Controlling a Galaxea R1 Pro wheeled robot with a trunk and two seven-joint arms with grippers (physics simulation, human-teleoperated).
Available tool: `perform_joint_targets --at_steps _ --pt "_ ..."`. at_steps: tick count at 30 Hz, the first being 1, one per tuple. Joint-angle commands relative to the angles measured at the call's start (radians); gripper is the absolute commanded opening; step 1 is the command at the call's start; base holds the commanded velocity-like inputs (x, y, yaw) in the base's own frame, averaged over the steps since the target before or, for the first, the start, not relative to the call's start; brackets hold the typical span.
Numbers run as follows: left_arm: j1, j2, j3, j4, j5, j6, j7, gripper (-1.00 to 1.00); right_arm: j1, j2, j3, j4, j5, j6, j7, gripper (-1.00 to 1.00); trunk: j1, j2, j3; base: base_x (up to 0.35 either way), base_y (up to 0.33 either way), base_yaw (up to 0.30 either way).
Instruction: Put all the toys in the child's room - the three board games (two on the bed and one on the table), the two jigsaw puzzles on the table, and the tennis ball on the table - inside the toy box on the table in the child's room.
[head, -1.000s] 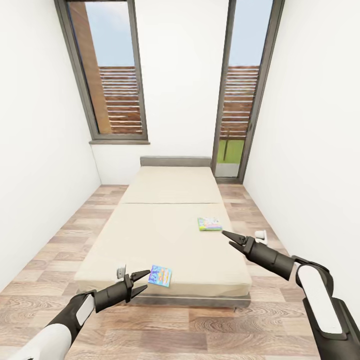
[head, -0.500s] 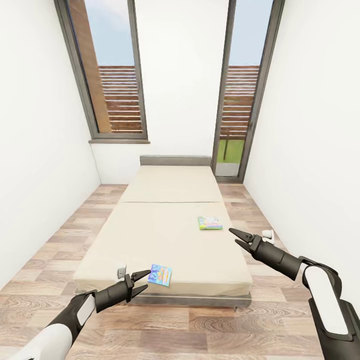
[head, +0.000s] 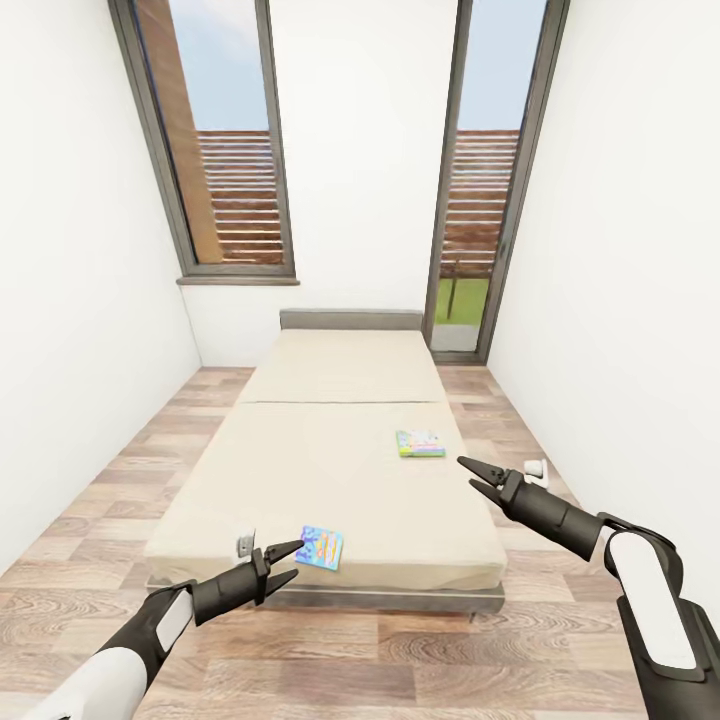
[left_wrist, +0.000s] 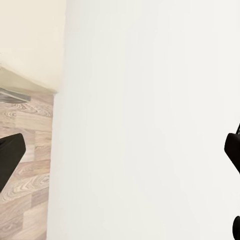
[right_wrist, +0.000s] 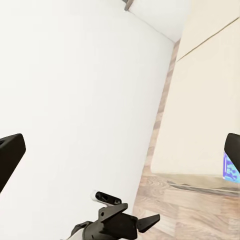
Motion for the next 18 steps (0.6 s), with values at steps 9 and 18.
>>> perform_joint_targets --at_steps 9,18 --pt "-0.001 0.0 0.003 0.002 0.001 -0.001 0.0 1.0 -0.001 0.002 0.001 0.0 0.008 0.003 0.008 1.0 0.035 -0.064 -0.029 0.0 0.0 0.0" --pt "-0.001 0.0 0.006 0.002 0.002 -0.024 0.0 1.0 -0.001 0.003 0.002 0.0 0.006 0.002 0.007 1.0 0.069 -0.127 -0.058 0.0 0.0 0.0"
